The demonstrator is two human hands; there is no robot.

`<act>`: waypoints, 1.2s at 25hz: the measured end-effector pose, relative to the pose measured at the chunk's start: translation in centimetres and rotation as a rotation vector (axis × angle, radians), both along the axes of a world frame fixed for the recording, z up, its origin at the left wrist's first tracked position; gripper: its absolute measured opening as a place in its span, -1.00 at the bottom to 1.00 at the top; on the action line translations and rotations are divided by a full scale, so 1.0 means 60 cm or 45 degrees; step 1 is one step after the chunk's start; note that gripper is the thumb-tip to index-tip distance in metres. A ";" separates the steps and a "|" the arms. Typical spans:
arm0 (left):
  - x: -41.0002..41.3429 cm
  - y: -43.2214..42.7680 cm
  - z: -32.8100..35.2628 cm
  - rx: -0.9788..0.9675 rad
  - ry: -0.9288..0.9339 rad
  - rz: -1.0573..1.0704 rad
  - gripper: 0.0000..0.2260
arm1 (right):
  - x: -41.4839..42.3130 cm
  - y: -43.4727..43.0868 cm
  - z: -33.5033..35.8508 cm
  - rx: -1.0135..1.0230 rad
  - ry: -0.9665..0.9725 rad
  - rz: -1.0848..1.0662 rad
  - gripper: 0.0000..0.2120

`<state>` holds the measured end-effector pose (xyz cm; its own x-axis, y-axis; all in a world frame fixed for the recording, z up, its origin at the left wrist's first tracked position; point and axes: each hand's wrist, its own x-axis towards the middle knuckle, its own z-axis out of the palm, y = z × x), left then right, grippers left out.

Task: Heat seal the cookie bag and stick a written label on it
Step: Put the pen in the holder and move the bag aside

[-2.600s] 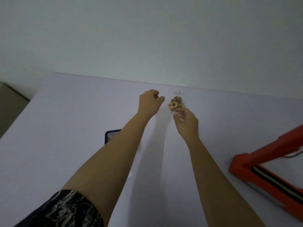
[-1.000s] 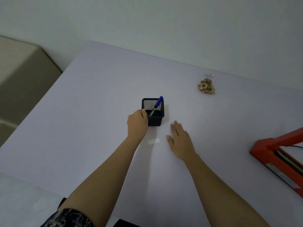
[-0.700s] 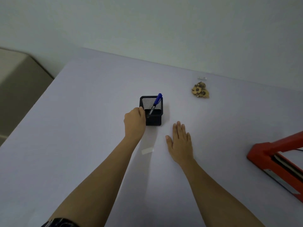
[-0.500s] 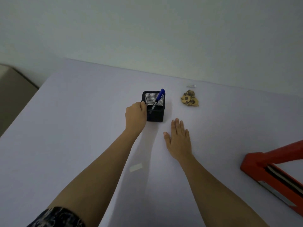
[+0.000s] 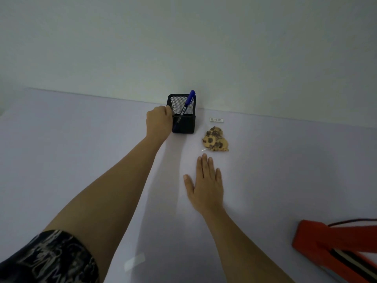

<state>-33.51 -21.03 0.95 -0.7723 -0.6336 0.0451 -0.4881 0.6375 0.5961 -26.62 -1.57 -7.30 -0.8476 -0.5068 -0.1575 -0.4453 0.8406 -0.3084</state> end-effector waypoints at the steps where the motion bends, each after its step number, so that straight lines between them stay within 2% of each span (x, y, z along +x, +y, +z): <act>1: -0.008 -0.001 0.001 -0.006 -0.010 -0.012 -0.61 | 0.000 0.000 0.001 -0.003 0.003 -0.003 -0.28; 12: -0.033 0.002 -0.005 0.035 -0.056 0.005 -0.59 | 0.001 -0.001 -0.002 0.014 0.035 0.002 -0.26; 16: 0.000 0.010 0.002 0.075 0.022 0.023 -0.58 | 0.000 -0.001 -0.004 0.044 0.028 -0.003 -0.29; 19: 0.086 0.035 0.002 0.098 0.017 -0.047 -0.62 | 0.023 0.004 0.005 0.071 -0.027 0.021 -0.35; 23: 0.259 0.095 -0.028 0.191 -0.118 -0.160 -0.63 | 0.121 0.033 0.008 0.085 -0.036 0.053 -0.38; 25: 0.355 0.118 -0.036 0.216 -0.126 -0.156 -0.67 | 0.189 0.048 0.012 0.074 0.005 0.018 -0.35; 30: 0.549 0.145 -0.067 0.223 -0.093 -0.112 -0.69 | 0.335 0.072 0.018 0.033 0.039 -0.065 -0.44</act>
<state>-0.56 -12.31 -3.07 -0.8222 -0.5569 -0.1177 -0.4810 0.5693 0.6667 -6.53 2.73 -6.24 -0.8768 -0.4588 -0.1438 -0.4104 0.8700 -0.2733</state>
